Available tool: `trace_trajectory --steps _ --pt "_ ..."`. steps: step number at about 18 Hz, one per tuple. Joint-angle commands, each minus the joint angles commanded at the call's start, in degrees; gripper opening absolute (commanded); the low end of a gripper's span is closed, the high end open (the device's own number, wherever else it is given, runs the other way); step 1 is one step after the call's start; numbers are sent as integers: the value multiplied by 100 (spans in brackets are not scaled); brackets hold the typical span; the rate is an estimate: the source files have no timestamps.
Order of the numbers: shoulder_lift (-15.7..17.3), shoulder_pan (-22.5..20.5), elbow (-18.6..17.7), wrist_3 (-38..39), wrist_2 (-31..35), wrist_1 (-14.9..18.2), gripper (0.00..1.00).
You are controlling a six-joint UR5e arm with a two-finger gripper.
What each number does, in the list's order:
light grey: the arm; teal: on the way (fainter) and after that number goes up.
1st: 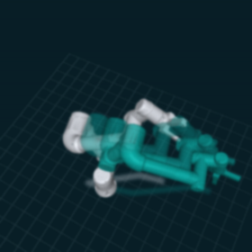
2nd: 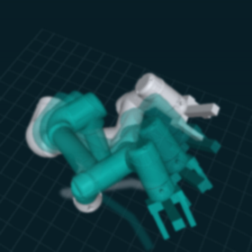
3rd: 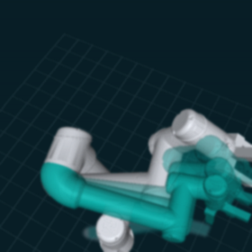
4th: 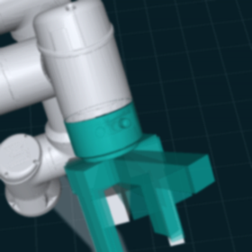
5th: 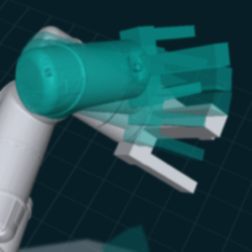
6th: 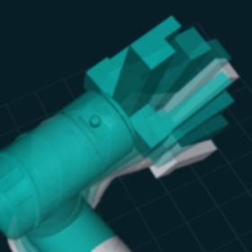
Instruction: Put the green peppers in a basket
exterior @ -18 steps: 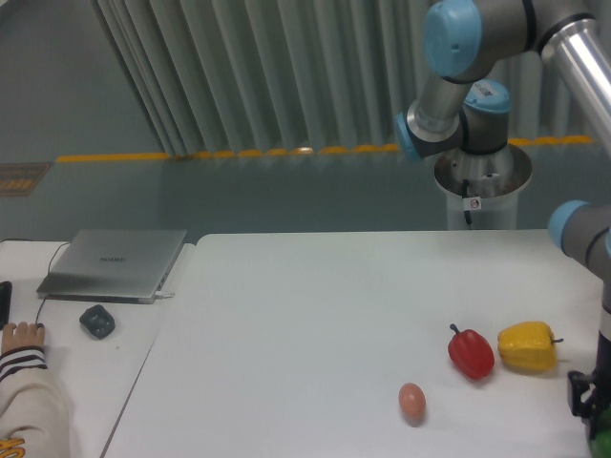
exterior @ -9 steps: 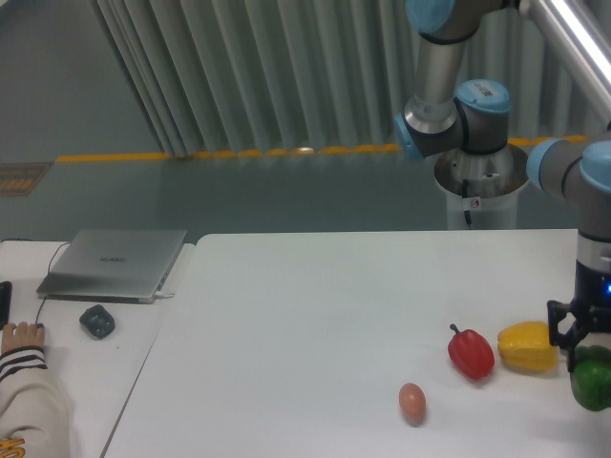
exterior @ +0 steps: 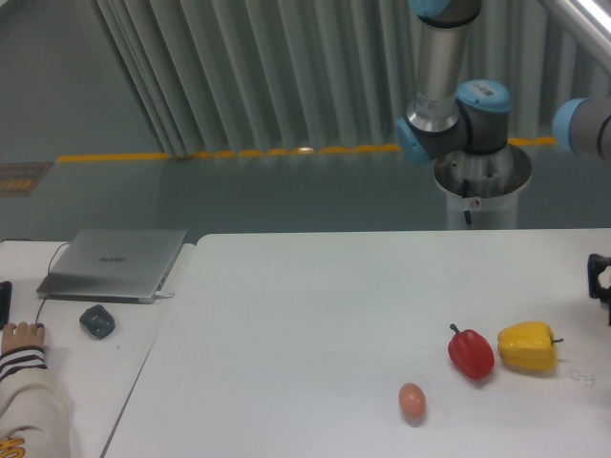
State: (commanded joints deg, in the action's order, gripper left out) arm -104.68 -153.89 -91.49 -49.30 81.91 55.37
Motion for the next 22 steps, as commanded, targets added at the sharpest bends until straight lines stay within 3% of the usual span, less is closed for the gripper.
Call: trace_trajectory --steps 6,9,14,22 --pt "27 -53 0 -1071 624 272 55" --pt "18 -158 0 -1379 642 272 55" --pt "0 -483 -9 -2346 668 641 55" --pt "-245 -870 -70 -3058 659 642 55"
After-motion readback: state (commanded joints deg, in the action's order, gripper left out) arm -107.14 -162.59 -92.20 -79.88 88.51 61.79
